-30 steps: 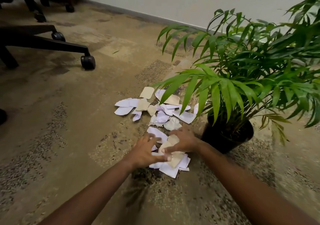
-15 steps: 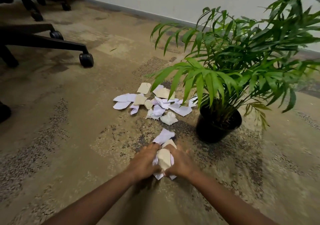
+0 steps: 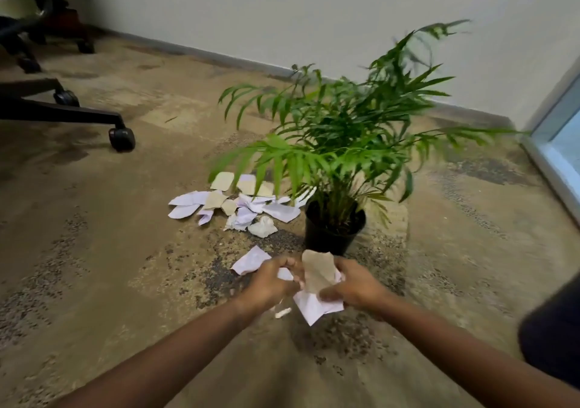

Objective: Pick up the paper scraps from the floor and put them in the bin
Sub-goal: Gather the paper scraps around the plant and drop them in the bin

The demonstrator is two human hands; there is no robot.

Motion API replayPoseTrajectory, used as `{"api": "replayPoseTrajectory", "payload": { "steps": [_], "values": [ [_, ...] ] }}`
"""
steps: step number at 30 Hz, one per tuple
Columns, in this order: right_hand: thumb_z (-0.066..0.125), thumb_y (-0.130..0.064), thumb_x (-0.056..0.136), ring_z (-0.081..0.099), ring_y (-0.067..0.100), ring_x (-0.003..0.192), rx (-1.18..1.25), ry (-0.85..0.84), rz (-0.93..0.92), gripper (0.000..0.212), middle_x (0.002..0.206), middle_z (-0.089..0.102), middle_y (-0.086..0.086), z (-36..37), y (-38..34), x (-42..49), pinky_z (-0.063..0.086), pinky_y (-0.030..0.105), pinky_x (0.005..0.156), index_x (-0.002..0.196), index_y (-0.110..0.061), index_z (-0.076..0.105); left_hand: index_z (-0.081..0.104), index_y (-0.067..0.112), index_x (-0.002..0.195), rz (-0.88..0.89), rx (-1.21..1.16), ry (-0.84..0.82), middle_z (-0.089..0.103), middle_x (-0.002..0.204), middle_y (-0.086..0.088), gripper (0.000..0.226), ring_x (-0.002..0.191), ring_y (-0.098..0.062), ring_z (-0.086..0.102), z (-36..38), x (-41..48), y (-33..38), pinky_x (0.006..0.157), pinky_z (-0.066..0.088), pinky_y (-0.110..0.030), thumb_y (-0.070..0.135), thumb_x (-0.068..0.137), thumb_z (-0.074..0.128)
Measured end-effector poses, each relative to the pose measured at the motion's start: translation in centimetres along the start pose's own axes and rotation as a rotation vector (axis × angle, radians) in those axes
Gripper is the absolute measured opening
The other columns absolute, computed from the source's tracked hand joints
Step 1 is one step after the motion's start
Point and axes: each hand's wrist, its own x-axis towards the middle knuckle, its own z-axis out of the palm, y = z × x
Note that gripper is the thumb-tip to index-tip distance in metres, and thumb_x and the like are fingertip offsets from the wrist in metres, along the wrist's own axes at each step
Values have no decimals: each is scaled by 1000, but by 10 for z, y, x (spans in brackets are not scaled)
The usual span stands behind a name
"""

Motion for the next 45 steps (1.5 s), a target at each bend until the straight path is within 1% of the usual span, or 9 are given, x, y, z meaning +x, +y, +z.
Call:
{"api": "replayPoseTrajectory", "payload": {
  "steps": [3,19,22,26,28,32,35,37,45],
  "values": [
    [69,4,74,57,23,98,110,84,-8,53,109,61,10,-41,4,-33,48,33,84,124,-7,54,59,14,87,18,-60,-55,62,79,-5,20,72,-17,57,22,-4,44,68,46,-26,-4,82,63],
    [68,-1,72,54,20,82,55,1027,12,40,91,58,7,-266,67,-207,35,23,70,110,-8,58,54,11,83,291,-352,-291,46,62,-7,20,49,-14,42,223,-31,312,30,31,-8,-7,90,49],
    [64,-9,79,54,26,84,15,1138,94,25,91,55,10,-285,93,-223,34,26,68,103,-6,55,55,14,73,258,-443,-294,53,67,-4,28,53,-9,52,275,-33,337,50,46,-14,-9,90,48],
    [56,-17,88,54,28,88,53,1164,203,24,108,61,22,-290,126,-230,38,30,72,107,-2,55,65,-6,102,148,-353,-206,66,102,-25,19,93,-28,62,327,-24,336,78,52,-29,5,91,52],
    [54,-22,90,57,31,96,73,1120,267,27,112,62,22,-290,137,-229,43,33,78,108,-3,56,62,-14,96,115,-278,-181,62,101,-33,27,90,-30,59,341,-18,330,72,50,-34,12,92,53],
    [70,-16,80,56,30,113,70,786,434,57,127,56,16,-290,148,-224,47,34,89,132,-13,46,55,-1,124,13,-190,-156,58,125,-22,46,118,-34,55,344,-11,323,102,45,-40,34,93,50],
    [70,-15,81,53,31,117,47,694,481,70,134,51,14,-290,150,-222,47,38,98,141,-19,35,61,3,101,102,-203,-138,63,99,-11,34,93,-25,59,336,-6,328,86,48,-33,32,97,44],
    [68,-14,82,54,33,116,-1,774,417,63,129,54,17,-289,145,-219,47,41,99,138,-18,40,60,9,91,251,-203,-99,55,81,-6,27,76,-18,52,324,-13,334,75,41,-30,26,99,40],
    [55,-8,88,60,14,80,-42,1157,-211,16,94,67,8,-255,51,-197,44,17,68,96,-11,68,61,4,110,837,249,108,65,103,-14,26,85,-22,58,231,-30,302,73,46,-34,17,99,42]
  ]
}}
